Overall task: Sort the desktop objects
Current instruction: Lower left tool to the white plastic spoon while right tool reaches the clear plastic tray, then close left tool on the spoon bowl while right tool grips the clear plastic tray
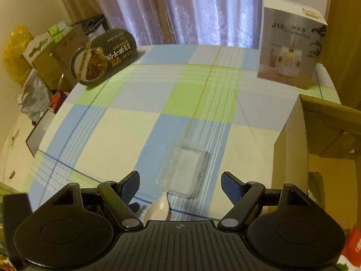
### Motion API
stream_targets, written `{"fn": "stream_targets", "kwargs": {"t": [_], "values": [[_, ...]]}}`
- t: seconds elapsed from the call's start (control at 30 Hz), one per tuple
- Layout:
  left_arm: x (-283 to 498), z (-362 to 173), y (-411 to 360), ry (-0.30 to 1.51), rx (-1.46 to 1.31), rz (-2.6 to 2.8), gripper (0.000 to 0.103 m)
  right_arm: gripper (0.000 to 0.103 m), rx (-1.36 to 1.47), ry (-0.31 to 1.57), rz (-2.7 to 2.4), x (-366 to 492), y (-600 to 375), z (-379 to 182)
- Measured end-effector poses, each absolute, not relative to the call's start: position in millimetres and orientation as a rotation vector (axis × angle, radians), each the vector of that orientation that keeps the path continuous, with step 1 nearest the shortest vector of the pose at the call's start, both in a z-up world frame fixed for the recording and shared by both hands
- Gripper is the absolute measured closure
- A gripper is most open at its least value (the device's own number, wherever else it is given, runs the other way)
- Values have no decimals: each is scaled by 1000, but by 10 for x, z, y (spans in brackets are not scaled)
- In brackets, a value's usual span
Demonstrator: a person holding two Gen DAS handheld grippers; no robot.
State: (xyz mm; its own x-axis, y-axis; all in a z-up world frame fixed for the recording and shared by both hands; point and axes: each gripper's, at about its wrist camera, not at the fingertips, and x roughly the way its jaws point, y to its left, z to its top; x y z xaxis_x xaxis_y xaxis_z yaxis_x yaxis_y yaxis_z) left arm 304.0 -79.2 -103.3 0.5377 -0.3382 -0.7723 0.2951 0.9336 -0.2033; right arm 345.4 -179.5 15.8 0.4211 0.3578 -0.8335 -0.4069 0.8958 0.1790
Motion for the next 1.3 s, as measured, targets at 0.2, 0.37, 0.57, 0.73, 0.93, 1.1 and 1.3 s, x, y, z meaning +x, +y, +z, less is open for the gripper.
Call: {"fn": "stream_targets", "kwargs": {"t": [0.2, 0.37, 0.57, 0.73, 0.93, 1.1, 1.3], "values": [[3048, -1042, -658, 924, -4, -376, 76, 26, -56, 1049, 482, 3464, -1780, 10], [2977, -989, -369, 904, 52, -341, 77, 26, -44, 1068, 484, 3530, -1698, -102], [2893, -978, -94, 884, 41, -304, 77, 26, 30, 1121, 458, 3710, -1527, -331], [2889, -983, -23, 869, 24, -290, 77, 27, 8, 1148, 357, 3858, -1400, -525], [2884, -1049, -19, 874, 13, -292, 75, 46, -43, 1145, 332, 3856, -1351, -654], [2847, -1051, -29, 871, 27, -298, 78, 51, -92, 1127, 374, 3571, -1354, -598], [2568, -1002, -110, 902, 42, -314, 78, 51, -120, 1140, 418, 3017, -1497, -585]]}}
